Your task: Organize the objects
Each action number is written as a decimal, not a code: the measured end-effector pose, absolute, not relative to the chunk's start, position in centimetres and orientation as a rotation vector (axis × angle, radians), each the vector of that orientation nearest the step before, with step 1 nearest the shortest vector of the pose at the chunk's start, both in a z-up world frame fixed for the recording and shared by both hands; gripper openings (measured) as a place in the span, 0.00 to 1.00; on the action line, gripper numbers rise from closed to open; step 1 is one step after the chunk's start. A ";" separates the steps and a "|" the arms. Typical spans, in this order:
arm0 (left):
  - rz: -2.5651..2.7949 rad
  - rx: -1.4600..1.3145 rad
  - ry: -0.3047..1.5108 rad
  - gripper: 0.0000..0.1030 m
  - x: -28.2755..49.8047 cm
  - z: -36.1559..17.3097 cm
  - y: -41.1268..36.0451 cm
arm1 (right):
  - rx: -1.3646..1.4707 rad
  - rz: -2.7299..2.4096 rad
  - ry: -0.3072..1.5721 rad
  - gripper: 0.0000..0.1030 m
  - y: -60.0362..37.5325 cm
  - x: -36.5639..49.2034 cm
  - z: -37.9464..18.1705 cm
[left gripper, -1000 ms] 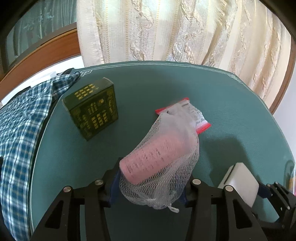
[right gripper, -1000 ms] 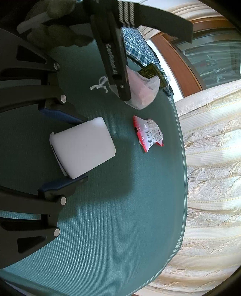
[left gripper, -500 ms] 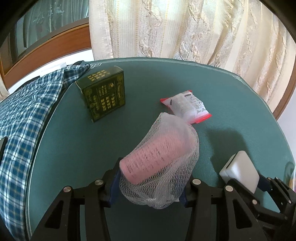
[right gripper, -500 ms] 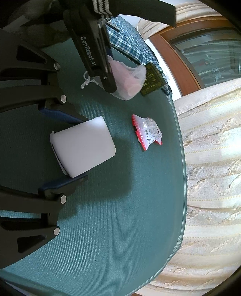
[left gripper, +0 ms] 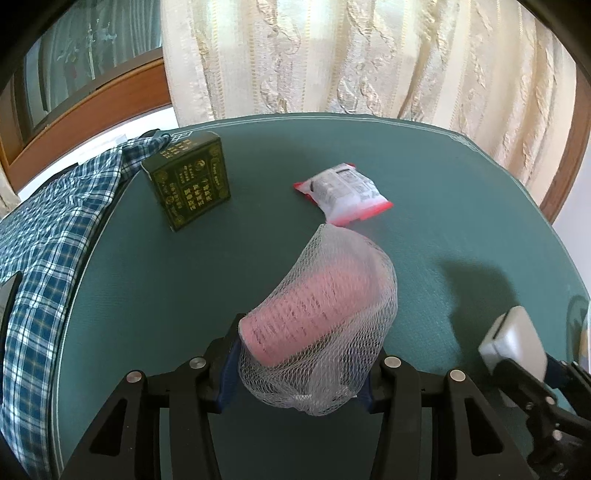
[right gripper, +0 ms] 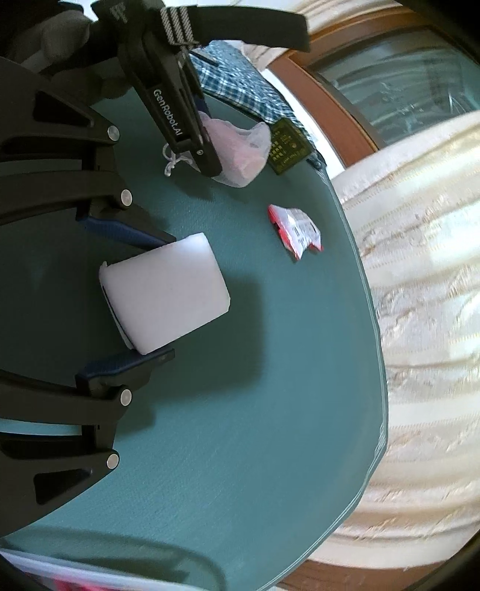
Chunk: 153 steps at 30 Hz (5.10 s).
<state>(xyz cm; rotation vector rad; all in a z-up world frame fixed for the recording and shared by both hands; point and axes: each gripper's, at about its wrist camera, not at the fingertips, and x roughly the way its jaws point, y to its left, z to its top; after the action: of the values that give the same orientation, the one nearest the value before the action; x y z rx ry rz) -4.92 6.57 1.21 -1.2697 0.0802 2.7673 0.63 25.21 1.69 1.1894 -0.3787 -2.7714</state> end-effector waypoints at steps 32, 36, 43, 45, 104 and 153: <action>2.513 -1.172 0.188 0.51 0.9 3.6 16.8 | 0.950 -3.036 -0.560 0.52 35.4 11.4 7.8; 2.474 -1.149 0.209 0.51 1.3 4.0 18.6 | 0.933 -3.146 -0.589 0.52 37.9 14.2 7.9; 2.404 -1.094 0.259 0.51 2.5 4.8 22.3 | 1.006 -3.242 -0.651 0.52 41.5 17.3 7.1; 2.388 -1.081 0.271 0.51 2.9 5.0 23.1 | 1.035 -3.240 -0.675 0.52 42.1 17.7 6.7; 2.012 -1.080 0.137 0.89 4.2 7.3 33.7 | 1.122 -3.244 -0.728 0.53 45.8 20.3 4.7; 2.209 -1.144 0.071 0.89 1.4 6.7 27.6 | 0.831 -3.320 -0.674 0.56 44.3 15.1 9.7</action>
<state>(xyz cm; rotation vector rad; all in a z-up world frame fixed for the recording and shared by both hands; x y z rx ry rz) 1.44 27.60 6.72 -1.1444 0.0713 2.2085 15.07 44.27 9.71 0.8306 -0.6743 -3.3200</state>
